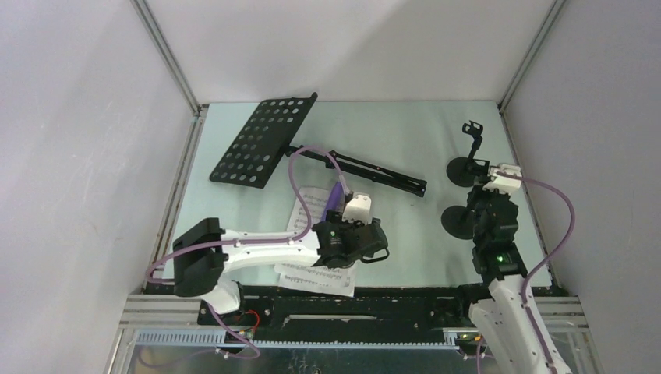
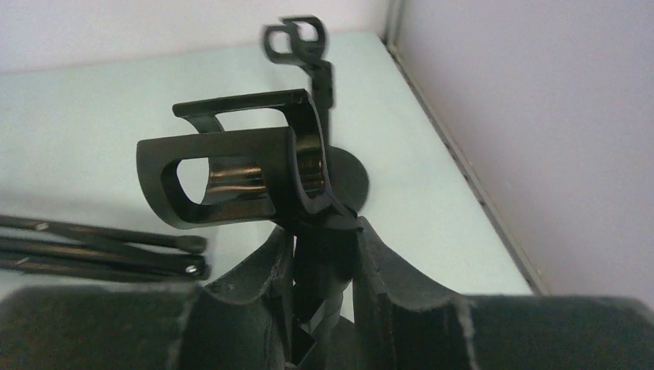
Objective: Pack up the instrument practice props
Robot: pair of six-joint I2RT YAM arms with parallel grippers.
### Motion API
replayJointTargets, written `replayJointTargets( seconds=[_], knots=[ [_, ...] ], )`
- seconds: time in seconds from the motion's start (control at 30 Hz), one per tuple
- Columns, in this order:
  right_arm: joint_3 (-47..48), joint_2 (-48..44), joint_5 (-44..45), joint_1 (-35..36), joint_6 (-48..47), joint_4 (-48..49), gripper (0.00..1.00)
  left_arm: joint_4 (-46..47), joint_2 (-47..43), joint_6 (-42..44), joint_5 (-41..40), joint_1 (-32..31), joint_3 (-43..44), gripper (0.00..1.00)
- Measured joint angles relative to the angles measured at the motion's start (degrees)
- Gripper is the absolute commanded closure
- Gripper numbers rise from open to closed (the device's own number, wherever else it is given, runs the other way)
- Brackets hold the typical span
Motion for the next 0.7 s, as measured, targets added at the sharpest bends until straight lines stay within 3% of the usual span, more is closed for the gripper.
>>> replayJointTargets(
  seconds=[0.23, 0.43, 0.5, 0.57, 0.63, 0.7],
  knots=[
    [-2.29, 12.22, -6.34, -15.02, 2.54, 12.7, 1.0, 0.28, -5.2, 1.84, -0.44, -2.67, 0.17, 0.09],
    [-5.03, 23.21, -7.37, -16.2, 0.79, 28.28, 0.93, 4.17, -14.67, 4.94, -0.83, -3.02, -1.99, 0.09],
    [-5.16, 26.6, -7.04, -16.22, -0.63, 32.26, 0.77, 5.01, -17.94, 5.9, -1.33, -3.04, -3.52, 0.09],
    [-5.16, 29.62, -6.51, -16.46, -2.27, 36.48, 0.5, 5.57, -20.57, 6.71, -2.1, -3.06, -4.9, 0.09],
    [-5.16, 31.8, -5.88, -16.63, -3.74, 39.91, 0.29, 5.99, -22.47, 7.23, -2.62, -3.06, -6.05, 0.05],
    [-5.16, 32.46, -5.38, -16.65, -4.2, 41.7, 0.14, 6.34, -24.22, 7.87, -3.45, -3.06, -7.5, 0.02]
  ],
)
